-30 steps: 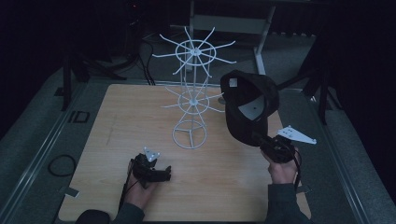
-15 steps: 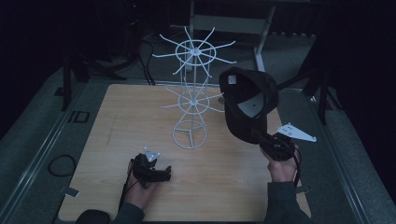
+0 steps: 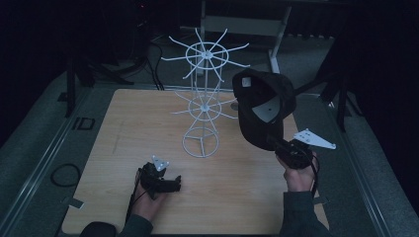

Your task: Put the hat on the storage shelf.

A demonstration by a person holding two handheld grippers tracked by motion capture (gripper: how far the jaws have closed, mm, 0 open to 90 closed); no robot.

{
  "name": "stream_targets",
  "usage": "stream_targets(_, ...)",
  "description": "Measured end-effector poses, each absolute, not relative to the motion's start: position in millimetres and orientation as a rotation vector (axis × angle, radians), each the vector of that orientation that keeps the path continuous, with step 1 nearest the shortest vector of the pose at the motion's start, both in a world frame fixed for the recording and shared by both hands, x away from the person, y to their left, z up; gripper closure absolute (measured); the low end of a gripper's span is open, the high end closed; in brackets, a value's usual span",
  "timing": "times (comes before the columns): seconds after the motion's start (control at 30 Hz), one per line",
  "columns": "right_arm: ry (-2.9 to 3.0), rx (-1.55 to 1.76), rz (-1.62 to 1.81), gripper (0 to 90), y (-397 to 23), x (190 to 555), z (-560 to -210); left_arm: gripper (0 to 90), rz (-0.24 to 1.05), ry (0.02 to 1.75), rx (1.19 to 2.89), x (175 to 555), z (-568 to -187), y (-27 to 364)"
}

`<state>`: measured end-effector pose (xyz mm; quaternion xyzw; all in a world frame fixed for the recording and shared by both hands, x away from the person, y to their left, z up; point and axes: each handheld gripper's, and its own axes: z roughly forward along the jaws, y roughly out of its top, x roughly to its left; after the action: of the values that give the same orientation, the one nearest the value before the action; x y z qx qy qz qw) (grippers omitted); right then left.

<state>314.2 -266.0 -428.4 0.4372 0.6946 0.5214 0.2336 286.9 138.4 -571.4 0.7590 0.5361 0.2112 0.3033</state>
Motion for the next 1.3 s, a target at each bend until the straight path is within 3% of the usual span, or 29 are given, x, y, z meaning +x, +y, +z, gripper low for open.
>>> stream_targets(1.3,1.876,1.158,1.431,86.5,-263,315,-409,0.1,0.557,1.42,2.016,287,-571,139)
